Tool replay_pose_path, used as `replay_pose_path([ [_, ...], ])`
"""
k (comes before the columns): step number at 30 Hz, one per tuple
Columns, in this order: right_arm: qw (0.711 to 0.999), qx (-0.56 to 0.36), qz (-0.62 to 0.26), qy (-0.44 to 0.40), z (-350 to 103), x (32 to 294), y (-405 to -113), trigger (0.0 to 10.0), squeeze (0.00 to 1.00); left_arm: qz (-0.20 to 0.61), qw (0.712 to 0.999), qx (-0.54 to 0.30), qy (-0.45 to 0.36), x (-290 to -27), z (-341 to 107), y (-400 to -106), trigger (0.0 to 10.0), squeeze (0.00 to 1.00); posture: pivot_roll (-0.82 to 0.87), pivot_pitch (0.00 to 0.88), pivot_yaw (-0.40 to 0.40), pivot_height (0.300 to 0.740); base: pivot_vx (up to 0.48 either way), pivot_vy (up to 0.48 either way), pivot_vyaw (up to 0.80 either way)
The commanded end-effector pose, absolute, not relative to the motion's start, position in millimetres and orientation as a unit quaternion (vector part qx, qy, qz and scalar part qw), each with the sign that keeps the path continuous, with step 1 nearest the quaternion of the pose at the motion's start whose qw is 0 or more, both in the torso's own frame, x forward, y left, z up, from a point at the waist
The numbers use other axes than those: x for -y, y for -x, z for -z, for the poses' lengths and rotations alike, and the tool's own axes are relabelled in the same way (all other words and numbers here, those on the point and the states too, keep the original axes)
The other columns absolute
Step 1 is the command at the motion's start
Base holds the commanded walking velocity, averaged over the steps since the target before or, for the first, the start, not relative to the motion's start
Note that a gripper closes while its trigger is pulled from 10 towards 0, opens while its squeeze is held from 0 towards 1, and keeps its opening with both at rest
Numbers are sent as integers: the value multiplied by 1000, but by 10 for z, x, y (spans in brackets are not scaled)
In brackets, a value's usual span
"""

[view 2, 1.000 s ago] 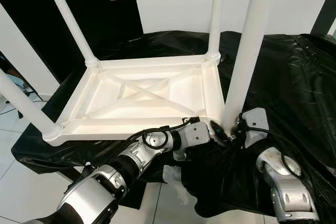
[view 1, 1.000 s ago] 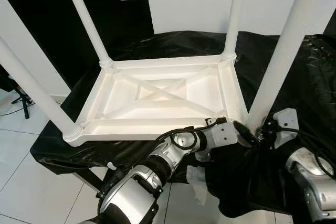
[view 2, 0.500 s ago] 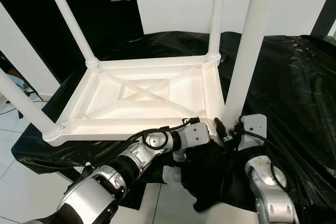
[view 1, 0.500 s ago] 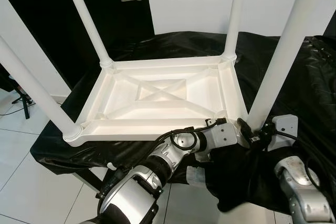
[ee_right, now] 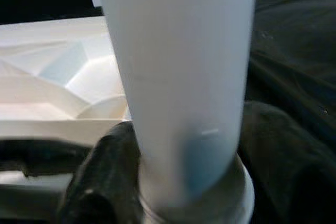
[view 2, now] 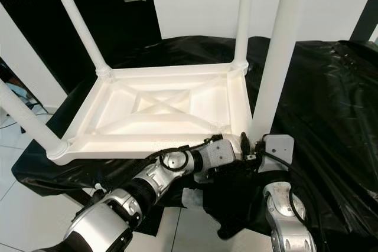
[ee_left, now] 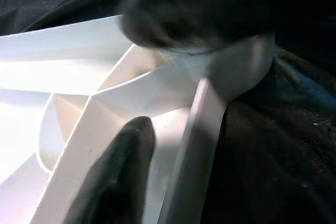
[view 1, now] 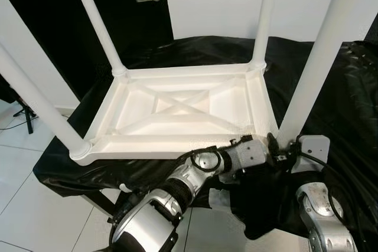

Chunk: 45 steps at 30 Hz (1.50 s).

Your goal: Building children table

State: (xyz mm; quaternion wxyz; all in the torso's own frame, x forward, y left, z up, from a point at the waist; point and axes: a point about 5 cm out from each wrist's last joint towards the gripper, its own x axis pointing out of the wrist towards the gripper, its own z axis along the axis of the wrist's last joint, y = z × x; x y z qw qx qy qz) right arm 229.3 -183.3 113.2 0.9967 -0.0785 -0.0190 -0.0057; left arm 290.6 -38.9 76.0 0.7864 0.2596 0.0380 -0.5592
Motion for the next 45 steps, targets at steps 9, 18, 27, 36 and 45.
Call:
replay_pose_path([
  [9, 994, 15, 47, 99, -1182, 1985, -2227, 10000, 0, 560, 813, -51, -151, 419, -647, -2746, 10000, 0, 29, 0, 76, 740, 0, 0, 0],
  [18, 993, -2, 67, 100, -1170, 2038, -2015, 10000, 0, 582, 810, -29, -69, 340, -765, -2734, 10000, 0, 19, 0, 84, 740, 0, 0, 0],
  [27, 993, -28, 65, 95, -1155, 2079, -1774, 10000, 0, 587, 810, -8, -3, 86, -883, -2784, 10000, 0, 10, 0, 90, 740, 0, 0, 0],
  [36, 994, -25, 42, 93, -1186, 2032, -1731, 10000, 0, 576, 816, 3, -47, -70, -866, -2840, 10000, 0, 16, 0, 85, 740, 0, 0, 0],
  [45, 995, -17, 38, 87, -1249, 2042, -1705, 10000, 0, 579, 811, -15, -87, -317, -813, -2831, 10000, 0, 17, 0, 86, 740, 0, 0, 0],
])
